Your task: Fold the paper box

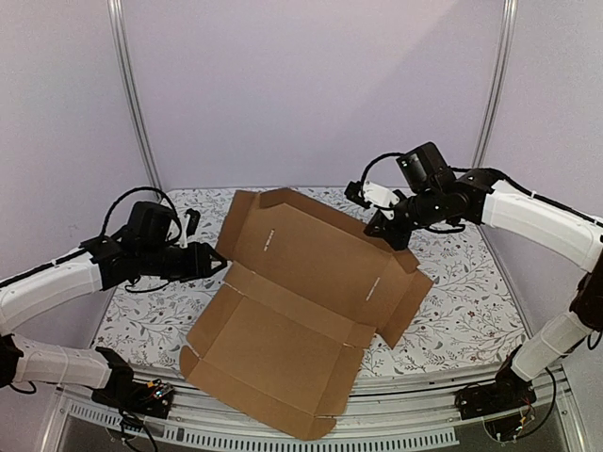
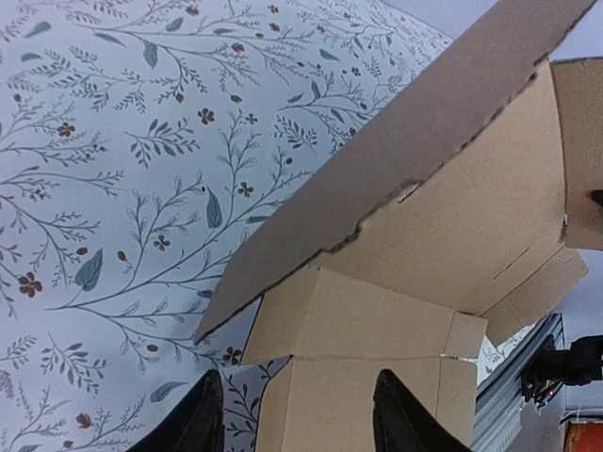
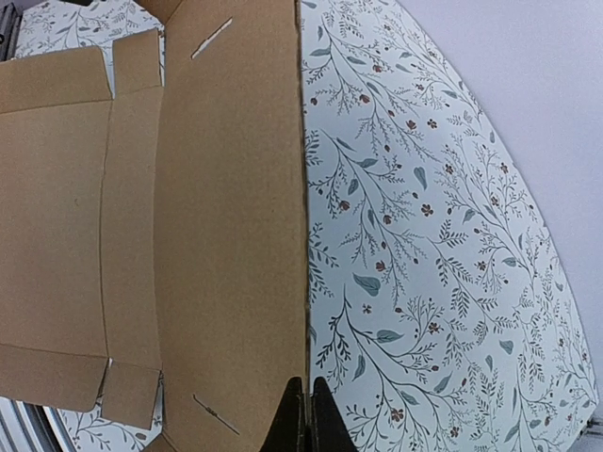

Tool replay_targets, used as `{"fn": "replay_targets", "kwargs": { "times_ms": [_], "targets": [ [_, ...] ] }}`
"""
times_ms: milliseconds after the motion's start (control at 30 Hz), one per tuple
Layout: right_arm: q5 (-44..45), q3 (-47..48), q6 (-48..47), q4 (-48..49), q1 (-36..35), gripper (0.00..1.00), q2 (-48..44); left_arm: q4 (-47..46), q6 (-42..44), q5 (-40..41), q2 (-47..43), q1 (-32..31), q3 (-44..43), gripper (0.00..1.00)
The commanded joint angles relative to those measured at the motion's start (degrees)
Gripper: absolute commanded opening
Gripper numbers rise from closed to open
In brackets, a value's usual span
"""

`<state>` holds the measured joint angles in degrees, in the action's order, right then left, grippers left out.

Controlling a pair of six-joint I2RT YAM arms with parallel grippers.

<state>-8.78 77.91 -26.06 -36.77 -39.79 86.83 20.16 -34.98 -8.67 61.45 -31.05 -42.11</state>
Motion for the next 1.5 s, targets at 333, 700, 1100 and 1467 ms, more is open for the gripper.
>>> {"fn": "replay_targets", "kwargs": {
  "times_ms": [333, 700, 1100, 1467],
  "targets": [
    [2.84, -2.34, 3.63, 2.15, -1.56, 0.00, -2.47, 1.25, -3.48, 1.93, 3.93, -1.82, 4.46, 0.52],
    [-0.83, -4.37, 4.90, 2.21, -1.52, 0.00, -5.47, -22.89, -4.61, -0.75, 2.95, -1.82, 13.09, 0.55],
    [-2.01, -6.52, 6.00, 2.59, -1.52, 0.00, -6.89, -34.49, -4.79, -5.83, 6.56, -1.82, 14.11, 0.54],
    [-2.19, -6.85, 6.54, 2.71, -1.61, 0.00, -7.37, -32.90, -2.34, -5.83, 7.72, -1.82, 13.10, 0.52]
  ]
}}
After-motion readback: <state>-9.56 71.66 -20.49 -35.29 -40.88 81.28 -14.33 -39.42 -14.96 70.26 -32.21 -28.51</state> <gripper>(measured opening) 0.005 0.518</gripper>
